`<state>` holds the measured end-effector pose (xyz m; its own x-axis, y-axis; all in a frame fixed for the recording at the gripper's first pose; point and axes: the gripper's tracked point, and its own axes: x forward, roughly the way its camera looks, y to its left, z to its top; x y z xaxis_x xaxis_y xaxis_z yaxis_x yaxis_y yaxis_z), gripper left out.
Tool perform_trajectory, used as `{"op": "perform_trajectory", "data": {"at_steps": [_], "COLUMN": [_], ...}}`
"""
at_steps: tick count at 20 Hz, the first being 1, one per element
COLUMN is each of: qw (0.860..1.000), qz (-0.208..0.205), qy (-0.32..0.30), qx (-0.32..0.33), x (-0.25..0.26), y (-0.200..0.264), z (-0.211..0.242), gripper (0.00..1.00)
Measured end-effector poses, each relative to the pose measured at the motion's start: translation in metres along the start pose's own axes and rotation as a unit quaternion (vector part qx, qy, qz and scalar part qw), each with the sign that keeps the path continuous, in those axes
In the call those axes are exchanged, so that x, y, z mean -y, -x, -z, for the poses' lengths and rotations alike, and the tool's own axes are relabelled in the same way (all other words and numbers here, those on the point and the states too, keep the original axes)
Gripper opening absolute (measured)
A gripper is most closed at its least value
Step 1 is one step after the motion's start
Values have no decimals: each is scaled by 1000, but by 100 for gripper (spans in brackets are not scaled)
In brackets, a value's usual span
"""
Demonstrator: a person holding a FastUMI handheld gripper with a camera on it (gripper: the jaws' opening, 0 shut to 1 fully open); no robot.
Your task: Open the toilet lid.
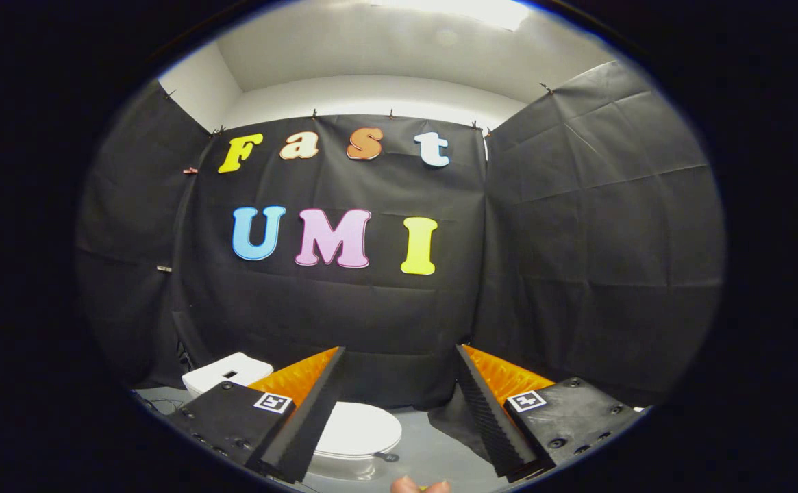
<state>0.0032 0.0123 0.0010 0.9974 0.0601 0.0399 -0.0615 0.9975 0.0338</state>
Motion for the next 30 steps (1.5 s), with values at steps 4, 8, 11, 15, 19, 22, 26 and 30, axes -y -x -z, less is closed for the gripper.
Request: {"op": "perform_trajectory", "data": {"at_steps": [4, 8, 11, 15, 19, 22, 26, 30], "qw": [1000, 1000, 999, 997, 991, 988, 979, 964], "qz": [-2, -22, -29, -47, -50, -46, -52, -64], "qy": [15, 13, 1, -20, -60, -65, -100, -148], "qx": [1, -18, -35, -62, -105, -130, -172, -210], "x": [-2, -9, -4, 0, 11, 21, 22, 18], "y": [-12, -29, -46, -62, -78, -88, -93, -94], "z": [17, 54, 93, 150, 208, 256, 308, 349], "gripper": [98, 98, 98, 98, 98, 98, 99, 98]}}
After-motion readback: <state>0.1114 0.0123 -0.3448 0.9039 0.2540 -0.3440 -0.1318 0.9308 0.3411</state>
